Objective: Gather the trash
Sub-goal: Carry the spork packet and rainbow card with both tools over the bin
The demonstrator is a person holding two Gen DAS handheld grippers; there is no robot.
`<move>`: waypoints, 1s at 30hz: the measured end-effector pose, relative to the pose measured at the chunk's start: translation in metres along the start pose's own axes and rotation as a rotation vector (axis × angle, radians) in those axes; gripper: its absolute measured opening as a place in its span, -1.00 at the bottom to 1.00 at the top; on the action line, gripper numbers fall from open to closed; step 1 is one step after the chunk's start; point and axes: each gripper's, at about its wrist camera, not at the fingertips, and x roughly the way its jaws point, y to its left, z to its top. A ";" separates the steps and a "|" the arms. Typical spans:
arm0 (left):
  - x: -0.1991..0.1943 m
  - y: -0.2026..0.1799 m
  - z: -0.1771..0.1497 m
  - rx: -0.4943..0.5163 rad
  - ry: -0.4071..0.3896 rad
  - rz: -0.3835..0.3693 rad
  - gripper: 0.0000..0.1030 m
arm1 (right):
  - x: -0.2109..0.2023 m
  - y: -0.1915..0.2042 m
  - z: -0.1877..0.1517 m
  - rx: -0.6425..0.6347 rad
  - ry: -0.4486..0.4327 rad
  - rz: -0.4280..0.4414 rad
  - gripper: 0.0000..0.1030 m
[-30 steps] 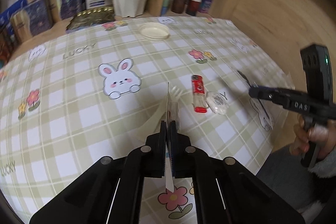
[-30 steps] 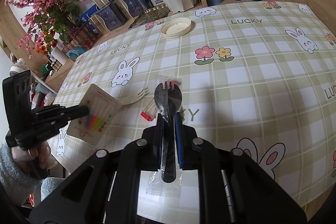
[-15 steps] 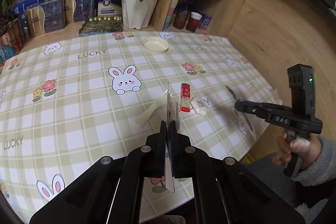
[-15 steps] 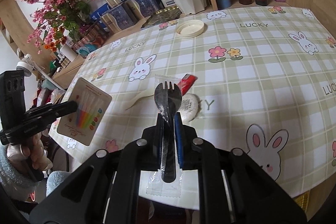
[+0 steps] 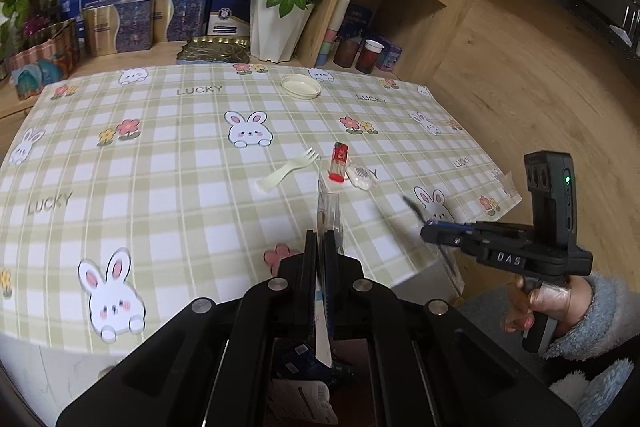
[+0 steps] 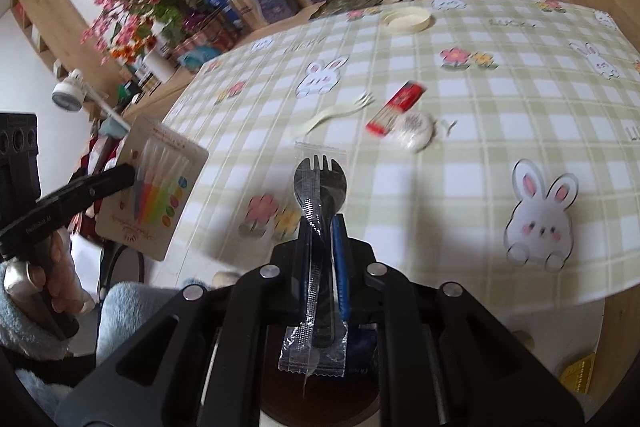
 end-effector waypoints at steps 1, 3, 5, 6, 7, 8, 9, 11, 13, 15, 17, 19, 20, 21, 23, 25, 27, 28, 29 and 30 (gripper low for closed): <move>-0.004 0.000 -0.005 -0.004 -0.003 0.002 -0.92 | 0.000 0.004 -0.006 -0.009 0.010 0.004 -0.72; -0.009 -0.001 -0.013 -0.011 -0.005 0.006 -0.92 | 0.002 0.009 -0.016 -0.021 0.026 0.013 -0.72; -0.014 -0.002 -0.024 -0.014 -0.006 0.010 -0.92 | 0.004 0.014 -0.027 -0.029 0.043 0.020 -0.72; -0.017 -0.003 -0.028 -0.016 -0.006 0.012 -0.92 | 0.006 0.017 -0.034 -0.032 0.055 0.024 -0.72; -0.020 -0.003 -0.034 -0.020 -0.007 0.013 -0.92 | 0.008 0.020 -0.041 -0.037 0.068 0.030 -0.72; -0.022 -0.004 -0.037 -0.022 -0.008 0.013 -0.92 | 0.010 0.022 -0.046 -0.042 0.079 0.034 -0.72; -0.024 -0.004 -0.042 -0.023 -0.010 0.016 -0.92 | 0.012 0.024 -0.051 -0.047 0.089 0.037 -0.72; -0.028 -0.006 -0.049 -0.022 -0.014 0.022 -0.92 | 0.017 0.029 -0.061 -0.057 0.111 0.044 -0.72; -0.031 -0.007 -0.059 -0.024 -0.016 0.026 -0.92 | 0.023 0.033 -0.073 -0.068 0.134 0.048 -0.72; -0.032 -0.008 -0.066 -0.026 -0.016 0.027 -0.92 | 0.030 0.035 -0.082 -0.077 0.160 0.049 -0.72; -0.032 -0.010 -0.075 -0.021 -0.014 0.037 -0.92 | 0.038 0.036 -0.091 -0.084 0.184 0.046 -0.72; -0.032 -0.009 -0.084 -0.024 -0.007 0.038 -0.92 | 0.046 0.034 -0.097 -0.084 0.212 0.043 -0.72; -0.031 -0.009 -0.086 -0.029 -0.003 0.038 -0.92 | 0.050 0.033 -0.101 -0.082 0.227 0.042 -0.72; -0.030 -0.008 -0.089 -0.035 0.001 0.037 -0.92 | 0.053 0.032 -0.103 -0.081 0.238 0.041 -0.72; -0.028 -0.007 -0.094 -0.043 0.008 0.038 -0.92 | 0.059 0.032 -0.106 -0.080 0.255 0.036 -0.72; -0.025 -0.005 -0.098 -0.052 0.015 0.039 -0.92 | 0.064 0.030 -0.106 -0.080 0.266 0.032 -0.72; -0.022 -0.004 -0.100 -0.056 0.019 0.039 -0.92 | 0.069 0.030 -0.106 -0.077 0.279 0.029 -0.72; -0.021 -0.004 -0.101 -0.057 0.021 0.040 -0.92 | 0.071 0.030 -0.107 -0.075 0.287 0.029 -0.72; -0.020 -0.004 -0.101 -0.057 0.023 0.039 -0.92 | 0.073 0.030 -0.108 -0.073 0.298 0.031 -0.72; -0.019 -0.004 -0.101 -0.057 0.025 0.038 -0.92 | 0.075 0.030 -0.110 -0.070 0.306 0.029 -0.71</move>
